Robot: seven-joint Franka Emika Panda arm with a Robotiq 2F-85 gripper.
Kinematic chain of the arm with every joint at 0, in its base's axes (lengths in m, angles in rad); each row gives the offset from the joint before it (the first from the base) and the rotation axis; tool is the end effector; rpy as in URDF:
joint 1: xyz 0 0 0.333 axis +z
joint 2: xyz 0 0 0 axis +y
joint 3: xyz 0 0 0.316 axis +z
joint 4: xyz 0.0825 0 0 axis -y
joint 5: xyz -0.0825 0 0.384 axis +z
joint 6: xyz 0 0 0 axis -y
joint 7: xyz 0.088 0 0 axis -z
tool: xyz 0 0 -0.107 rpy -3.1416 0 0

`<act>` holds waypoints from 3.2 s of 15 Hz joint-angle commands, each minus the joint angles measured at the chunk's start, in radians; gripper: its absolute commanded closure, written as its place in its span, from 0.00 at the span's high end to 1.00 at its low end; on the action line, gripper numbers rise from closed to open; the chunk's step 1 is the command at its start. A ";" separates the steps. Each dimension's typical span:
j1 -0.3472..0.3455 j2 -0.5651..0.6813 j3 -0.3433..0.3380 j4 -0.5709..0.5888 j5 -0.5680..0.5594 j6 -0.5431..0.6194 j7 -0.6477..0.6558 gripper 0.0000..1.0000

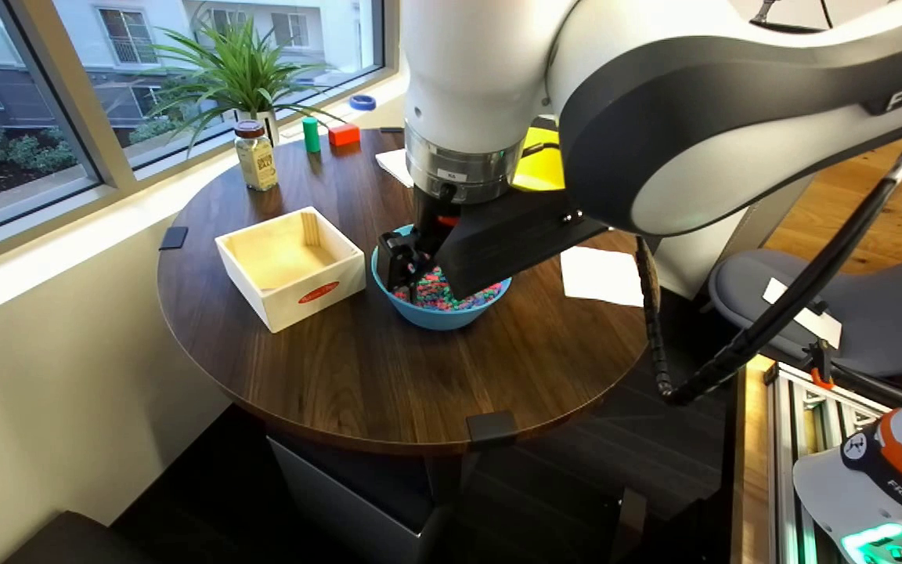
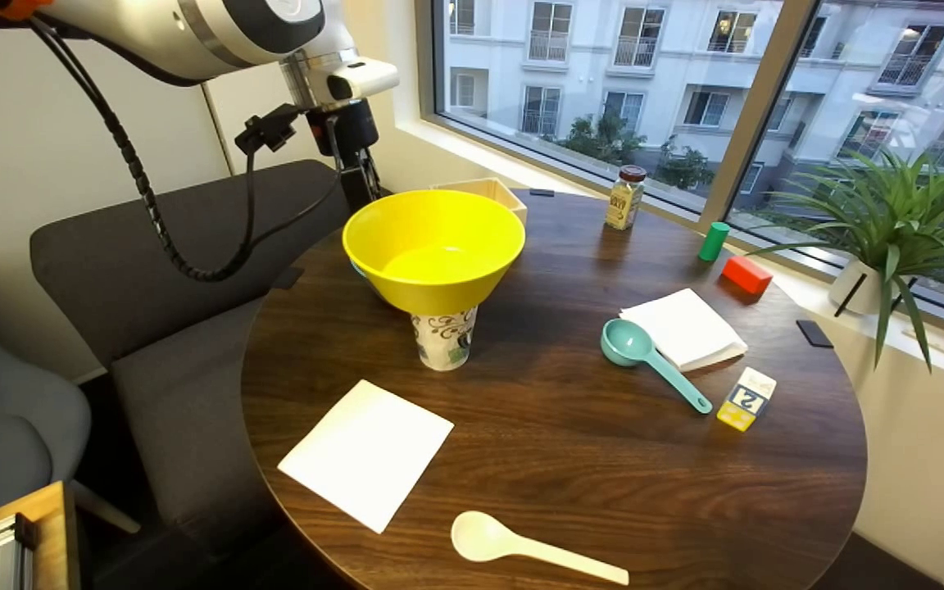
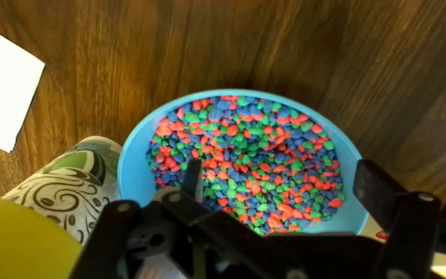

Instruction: Put the yellow bowl on the paper cup and then put some of the contents of the blue bowl into the yellow bowl

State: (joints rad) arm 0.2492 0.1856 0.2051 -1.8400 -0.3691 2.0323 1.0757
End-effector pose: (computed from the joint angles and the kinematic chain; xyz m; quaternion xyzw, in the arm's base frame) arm 0.5601 0.2443 0.4323 0.9630 -0.2262 0.1059 0.1010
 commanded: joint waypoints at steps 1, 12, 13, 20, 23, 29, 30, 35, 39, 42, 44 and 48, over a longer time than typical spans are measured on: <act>0.027 0.015 -0.023 -0.012 -0.029 0.012 0.051 1.00; 0.032 0.017 -0.048 -0.040 -0.074 0.022 0.123 1.00; 0.032 0.018 -0.051 -0.045 -0.078 0.027 0.124 1.00; 0.028 0.037 -0.057 -0.079 -0.052 0.138 0.131 1.00; 0.025 0.036 -0.062 -0.090 -0.041 0.168 0.127 0.98; 0.024 0.038 -0.065 -0.103 -0.021 0.187 0.122 0.83; 0.025 0.037 -0.065 -0.102 -0.019 0.189 0.122 0.77; 0.027 0.032 -0.065 -0.094 -0.024 0.188 0.122 0.29; 0.028 0.030 -0.064 -0.088 -0.025 0.185 0.120 0.01; 0.029 0.025 -0.063 -0.079 -0.026 0.179 0.117 0.03; 0.030 0.018 -0.062 -0.069 -0.025 0.171 0.114 0.03; 0.030 -0.010 -0.058 -0.044 -0.026 0.155 0.105 0.03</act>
State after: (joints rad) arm 0.2696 0.2018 0.1484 -1.8934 -0.4090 2.2006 1.1847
